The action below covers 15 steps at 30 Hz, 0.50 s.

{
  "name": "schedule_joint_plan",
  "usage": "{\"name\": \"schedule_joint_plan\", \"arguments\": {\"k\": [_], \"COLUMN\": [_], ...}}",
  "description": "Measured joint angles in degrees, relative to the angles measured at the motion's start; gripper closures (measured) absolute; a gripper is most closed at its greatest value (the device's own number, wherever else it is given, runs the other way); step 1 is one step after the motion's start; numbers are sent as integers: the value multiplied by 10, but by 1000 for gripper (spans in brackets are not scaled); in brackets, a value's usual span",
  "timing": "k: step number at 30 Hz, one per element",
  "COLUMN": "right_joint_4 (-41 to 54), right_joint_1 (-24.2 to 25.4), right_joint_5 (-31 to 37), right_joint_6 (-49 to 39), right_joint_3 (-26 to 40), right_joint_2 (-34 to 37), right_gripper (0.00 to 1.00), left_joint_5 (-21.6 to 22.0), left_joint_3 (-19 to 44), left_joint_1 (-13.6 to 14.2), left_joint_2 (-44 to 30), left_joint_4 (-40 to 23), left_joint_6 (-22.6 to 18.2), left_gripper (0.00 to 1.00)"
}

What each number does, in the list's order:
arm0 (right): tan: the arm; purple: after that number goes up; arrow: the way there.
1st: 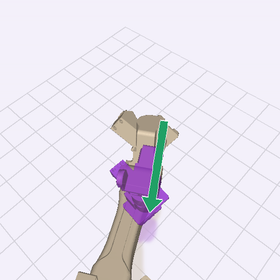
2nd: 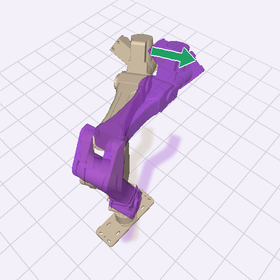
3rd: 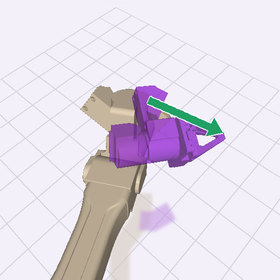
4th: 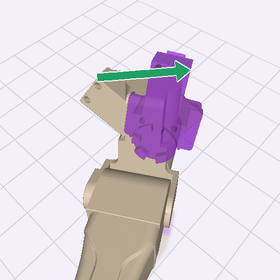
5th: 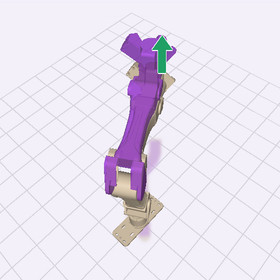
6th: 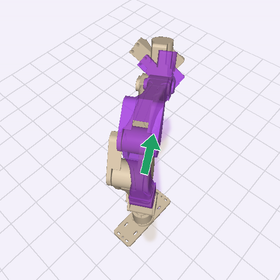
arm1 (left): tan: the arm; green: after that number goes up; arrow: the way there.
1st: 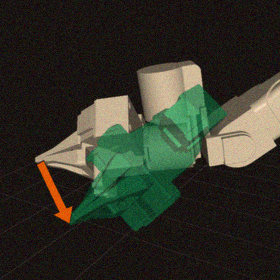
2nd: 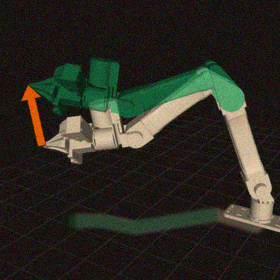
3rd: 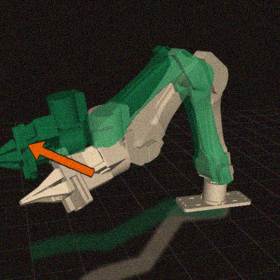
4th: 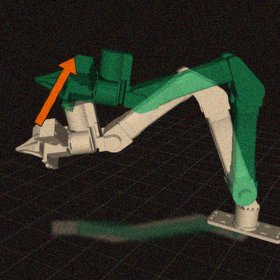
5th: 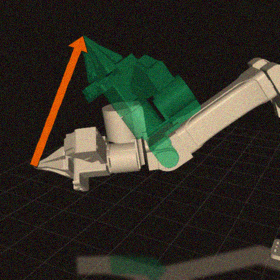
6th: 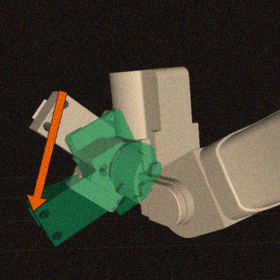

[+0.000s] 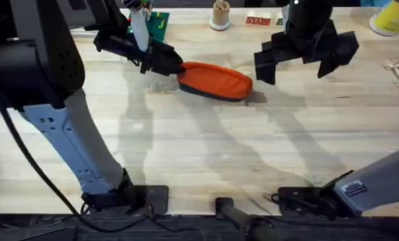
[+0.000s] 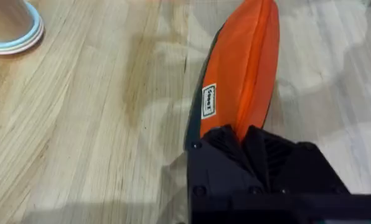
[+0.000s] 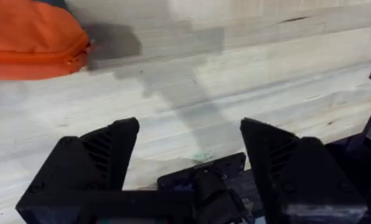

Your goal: Unzip the bag, pick up the pens from the table one at a time and place them inside, then zip the bag closed.

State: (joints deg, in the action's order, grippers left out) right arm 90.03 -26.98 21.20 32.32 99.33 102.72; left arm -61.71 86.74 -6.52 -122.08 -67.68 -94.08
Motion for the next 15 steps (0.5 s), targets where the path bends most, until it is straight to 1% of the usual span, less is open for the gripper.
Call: {"name": "schedule_joint_plan", "arguments": {"k": [9,12,15], "right_joint_4": [4,-10,-38], "right_joint_1": [0,-3,-12], "right_joint_5": [0,0,1], "right_joint_6": [4,9,13], "right_joint_3": [0,0,0], "right_joint_2": [-5,-31,-77], "right_gripper": [5,5,5], "left_joint_5": [0,0,0], "left_joint_3": [0,0,0], "left_joint_1": [0,0,0], "left_joint_2": [0,0,0], "left_joint_4": [0,0,0], "left_joint_6": [0,0,0], "left_gripper": [959,959,959]}}
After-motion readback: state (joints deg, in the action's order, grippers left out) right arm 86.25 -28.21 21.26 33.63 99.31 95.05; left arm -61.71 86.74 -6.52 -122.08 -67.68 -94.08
